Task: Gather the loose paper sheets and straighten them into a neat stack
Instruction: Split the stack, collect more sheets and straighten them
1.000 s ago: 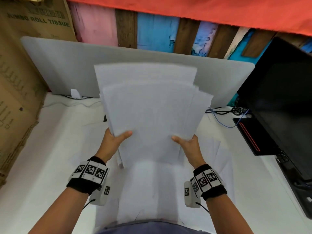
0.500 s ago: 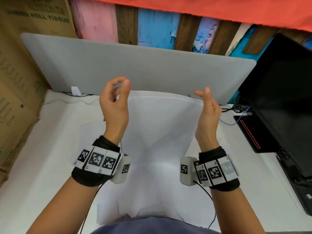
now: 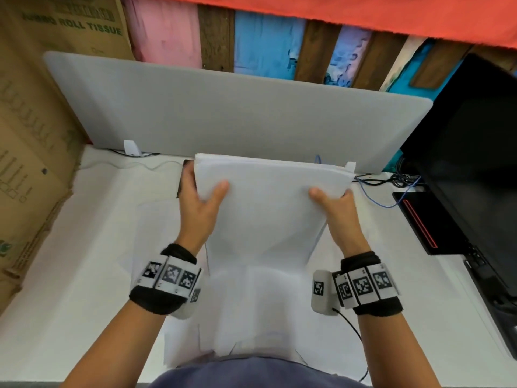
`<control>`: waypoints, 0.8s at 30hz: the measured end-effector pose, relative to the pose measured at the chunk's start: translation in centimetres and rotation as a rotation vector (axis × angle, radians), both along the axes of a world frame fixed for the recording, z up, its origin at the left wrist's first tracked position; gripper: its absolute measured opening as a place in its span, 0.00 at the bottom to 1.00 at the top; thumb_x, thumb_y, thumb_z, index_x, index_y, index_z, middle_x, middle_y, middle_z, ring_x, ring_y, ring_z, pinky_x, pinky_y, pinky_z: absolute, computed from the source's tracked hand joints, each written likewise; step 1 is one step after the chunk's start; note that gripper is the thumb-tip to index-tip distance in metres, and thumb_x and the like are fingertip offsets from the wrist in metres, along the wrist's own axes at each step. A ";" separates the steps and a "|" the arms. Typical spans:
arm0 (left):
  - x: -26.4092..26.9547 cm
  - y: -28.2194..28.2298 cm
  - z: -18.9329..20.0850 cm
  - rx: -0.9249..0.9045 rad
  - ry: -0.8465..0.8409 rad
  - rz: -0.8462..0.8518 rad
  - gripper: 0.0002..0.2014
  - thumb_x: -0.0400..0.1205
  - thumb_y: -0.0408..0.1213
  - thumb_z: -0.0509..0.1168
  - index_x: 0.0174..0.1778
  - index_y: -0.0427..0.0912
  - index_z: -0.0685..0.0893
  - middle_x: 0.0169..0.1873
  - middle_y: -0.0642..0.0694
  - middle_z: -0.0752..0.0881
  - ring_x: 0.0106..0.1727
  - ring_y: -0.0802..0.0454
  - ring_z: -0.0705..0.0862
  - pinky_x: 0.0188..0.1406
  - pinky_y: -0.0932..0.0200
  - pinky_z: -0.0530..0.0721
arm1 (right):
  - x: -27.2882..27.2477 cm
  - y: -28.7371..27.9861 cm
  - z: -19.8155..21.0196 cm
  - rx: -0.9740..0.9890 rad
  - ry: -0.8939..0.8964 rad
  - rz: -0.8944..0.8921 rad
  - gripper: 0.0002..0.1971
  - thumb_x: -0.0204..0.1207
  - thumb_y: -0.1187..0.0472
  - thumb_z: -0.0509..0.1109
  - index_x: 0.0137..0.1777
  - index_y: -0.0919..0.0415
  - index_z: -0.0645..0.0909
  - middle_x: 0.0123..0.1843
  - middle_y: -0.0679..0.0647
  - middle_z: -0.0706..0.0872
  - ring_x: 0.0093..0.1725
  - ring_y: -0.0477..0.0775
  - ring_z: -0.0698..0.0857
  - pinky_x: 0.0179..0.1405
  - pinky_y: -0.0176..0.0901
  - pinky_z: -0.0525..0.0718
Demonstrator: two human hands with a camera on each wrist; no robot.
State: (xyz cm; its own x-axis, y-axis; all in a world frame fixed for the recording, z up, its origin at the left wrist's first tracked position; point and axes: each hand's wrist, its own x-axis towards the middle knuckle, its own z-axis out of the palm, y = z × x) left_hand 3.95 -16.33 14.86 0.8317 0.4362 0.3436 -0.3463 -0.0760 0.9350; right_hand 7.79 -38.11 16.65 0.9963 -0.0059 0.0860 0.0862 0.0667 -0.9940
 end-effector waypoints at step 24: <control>-3.8 8.7 -15.3 0.558 1.320 0.281 0.47 0.69 0.56 0.73 0.78 0.45 0.56 0.78 0.33 0.55 0.78 0.32 0.54 0.76 0.34 0.57 | 1.2 -4.6 -8.0 -0.301 0.235 -0.183 0.14 0.77 0.61 0.69 0.59 0.66 0.80 0.43 0.55 0.85 0.42 0.56 0.82 0.42 0.45 0.81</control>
State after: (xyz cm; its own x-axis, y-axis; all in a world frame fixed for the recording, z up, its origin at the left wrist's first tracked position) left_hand 0.17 -7.62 -0.47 0.5816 0.7023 -0.4106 0.8091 -0.4471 0.3813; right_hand 8.95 -42.68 8.63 0.9737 -0.1944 -0.1188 -0.1620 -0.2245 -0.9609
